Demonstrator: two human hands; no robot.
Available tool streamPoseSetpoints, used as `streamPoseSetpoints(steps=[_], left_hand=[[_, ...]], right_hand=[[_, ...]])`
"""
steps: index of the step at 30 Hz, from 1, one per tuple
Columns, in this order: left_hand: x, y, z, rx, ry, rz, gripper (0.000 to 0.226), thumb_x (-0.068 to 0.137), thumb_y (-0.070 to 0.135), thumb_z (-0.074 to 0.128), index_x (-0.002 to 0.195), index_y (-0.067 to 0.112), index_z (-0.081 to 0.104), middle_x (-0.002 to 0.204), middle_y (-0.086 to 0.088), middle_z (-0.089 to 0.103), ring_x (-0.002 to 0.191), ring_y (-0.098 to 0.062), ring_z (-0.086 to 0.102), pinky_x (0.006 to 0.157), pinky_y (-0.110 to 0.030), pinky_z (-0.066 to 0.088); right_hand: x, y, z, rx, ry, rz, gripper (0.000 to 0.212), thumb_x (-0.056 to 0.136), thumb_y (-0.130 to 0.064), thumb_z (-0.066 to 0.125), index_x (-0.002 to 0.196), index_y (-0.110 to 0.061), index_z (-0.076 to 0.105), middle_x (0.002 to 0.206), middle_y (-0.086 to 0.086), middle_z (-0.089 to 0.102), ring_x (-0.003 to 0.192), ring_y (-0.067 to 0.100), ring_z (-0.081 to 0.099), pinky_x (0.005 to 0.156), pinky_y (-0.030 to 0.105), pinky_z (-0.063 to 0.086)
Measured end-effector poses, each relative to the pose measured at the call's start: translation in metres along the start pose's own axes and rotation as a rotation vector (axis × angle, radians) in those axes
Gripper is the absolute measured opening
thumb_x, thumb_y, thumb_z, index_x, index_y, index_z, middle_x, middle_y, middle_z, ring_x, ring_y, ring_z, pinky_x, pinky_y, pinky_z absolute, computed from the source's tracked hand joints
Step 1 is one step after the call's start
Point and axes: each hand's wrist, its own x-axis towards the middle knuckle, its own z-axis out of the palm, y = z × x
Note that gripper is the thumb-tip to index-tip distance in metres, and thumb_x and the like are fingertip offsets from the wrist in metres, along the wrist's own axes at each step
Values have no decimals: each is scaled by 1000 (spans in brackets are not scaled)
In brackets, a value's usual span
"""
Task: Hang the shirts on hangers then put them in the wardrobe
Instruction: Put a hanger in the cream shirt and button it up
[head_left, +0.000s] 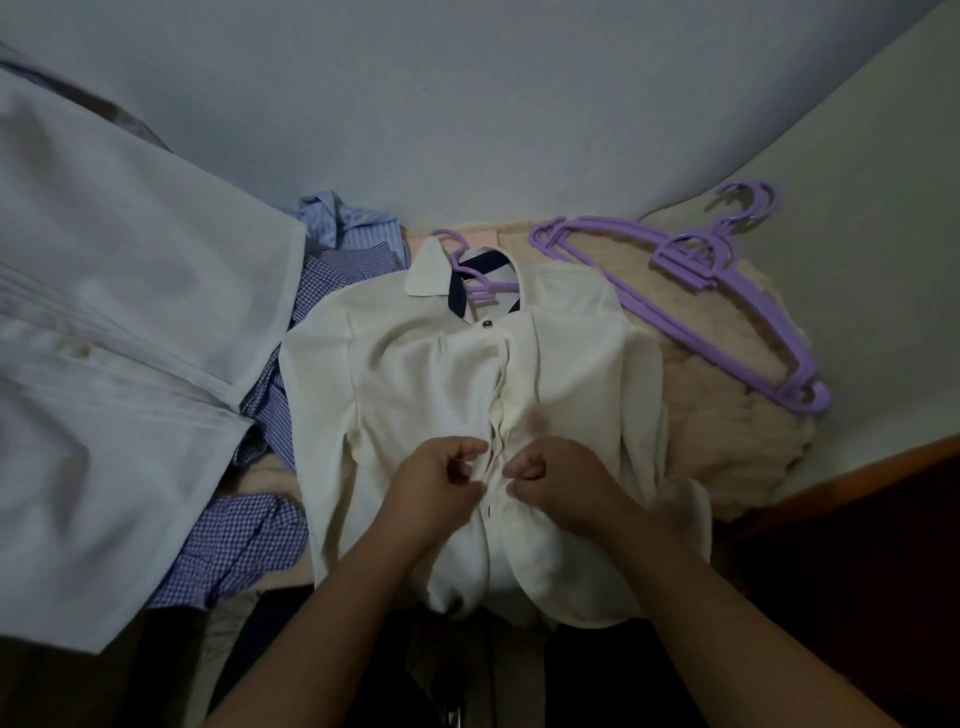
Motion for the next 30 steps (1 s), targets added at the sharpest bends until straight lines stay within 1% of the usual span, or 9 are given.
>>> streamPoseSetpoints(steps=[5,9,12,15,18,20,23,26,30], left_hand=[[-14,-6,-2,69,-2,91,36,80,-9,62,80,27,61,94,5,56,76,0,54,60,-7,46],[-13,-7,-1,143,7,91,14,84,4,64,79,15,69,87,14,57,75,-1,55,66,1,38],[-12,-11,2,165,-39,115,22,85,15,67,69,0,70,77,-13,65,67,-15,58,59,-3,39],[-10,-12,6,209,-33,110,23,83,19,72,65,5,67,79,-4,57,77,-9,53,63,-3,38],[-2,-9,7,163,-15,62,30,86,15,67,61,-2,66,64,-12,61,63,-20,61,52,-12,42],[5,-8,6,145,-13,68,30,86,14,66,60,-2,66,60,-15,63,65,-25,66,54,-19,44],[7,-9,4,136,-12,72,10,82,12,72,73,14,68,72,0,63,72,-19,64,62,-18,46],[9,-18,0,80,83,114,23,77,10,76,79,26,60,91,-2,59,76,-13,60,69,-14,46],[10,-22,-7,11,273,197,27,75,4,77,91,22,64,117,7,46,75,3,55,73,-1,41]], right_hand=[[-10,13,8,-138,-46,-96,22,76,-16,76,96,-15,68,112,-9,50,100,5,49,77,6,30],[-12,20,16,-235,8,-173,25,82,-19,72,105,-10,69,123,-2,49,112,11,50,84,7,26],[-12,23,20,-276,40,-226,24,83,-20,70,104,-8,70,125,0,50,114,12,49,87,7,25],[-10,24,22,-274,79,-247,20,83,-18,70,99,-6,71,124,2,52,113,13,51,89,8,27],[-4,23,22,-250,132,-272,15,81,-12,72,92,-3,72,118,8,56,109,19,55,89,8,29],[2,23,19,-237,166,-288,14,80,-11,72,90,-2,72,115,9,57,107,22,56,89,12,31],[7,21,16,-220,159,-291,18,79,-13,74,94,-3,71,116,7,57,107,19,55,89,14,33],[8,20,10,-80,173,-271,21,74,-13,78,91,-4,70,107,8,62,98,15,56,85,11,36],[12,11,-4,204,335,-153,31,75,-7,76,101,-13,61,103,6,56,84,21,60,83,25,50]])
